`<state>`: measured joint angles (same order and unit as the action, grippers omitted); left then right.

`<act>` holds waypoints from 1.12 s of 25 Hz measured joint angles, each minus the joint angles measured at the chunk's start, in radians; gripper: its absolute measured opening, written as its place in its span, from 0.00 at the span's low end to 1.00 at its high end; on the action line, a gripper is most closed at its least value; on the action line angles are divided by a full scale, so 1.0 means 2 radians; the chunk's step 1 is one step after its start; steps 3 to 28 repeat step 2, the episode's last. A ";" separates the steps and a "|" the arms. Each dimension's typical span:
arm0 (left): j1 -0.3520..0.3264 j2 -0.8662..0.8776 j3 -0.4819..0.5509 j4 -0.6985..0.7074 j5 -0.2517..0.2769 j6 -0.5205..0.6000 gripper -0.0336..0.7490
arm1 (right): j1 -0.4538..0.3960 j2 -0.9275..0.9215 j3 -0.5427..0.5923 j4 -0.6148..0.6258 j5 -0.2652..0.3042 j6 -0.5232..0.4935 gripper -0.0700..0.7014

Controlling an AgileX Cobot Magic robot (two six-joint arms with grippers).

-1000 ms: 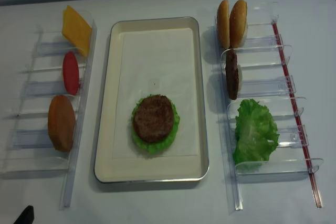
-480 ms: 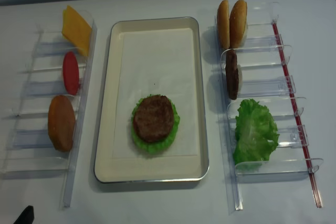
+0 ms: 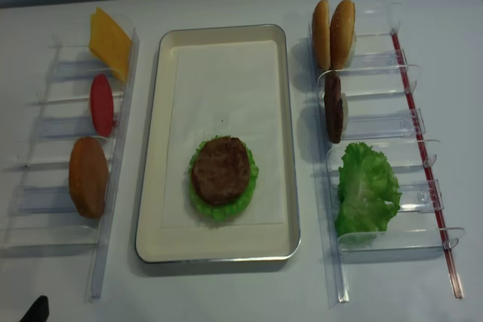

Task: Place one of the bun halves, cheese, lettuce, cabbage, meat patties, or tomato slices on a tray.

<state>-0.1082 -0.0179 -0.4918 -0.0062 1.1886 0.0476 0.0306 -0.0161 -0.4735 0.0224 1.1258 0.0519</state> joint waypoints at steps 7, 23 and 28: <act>0.000 0.000 0.000 0.000 0.000 0.000 0.70 | 0.000 0.000 0.000 0.000 0.000 0.000 0.81; 0.000 0.000 0.000 0.000 0.000 0.000 0.70 | 0.000 0.000 0.000 0.000 0.000 0.000 0.81; 0.000 0.000 0.000 0.000 0.000 0.000 0.70 | 0.000 0.000 0.000 0.000 0.000 0.000 0.81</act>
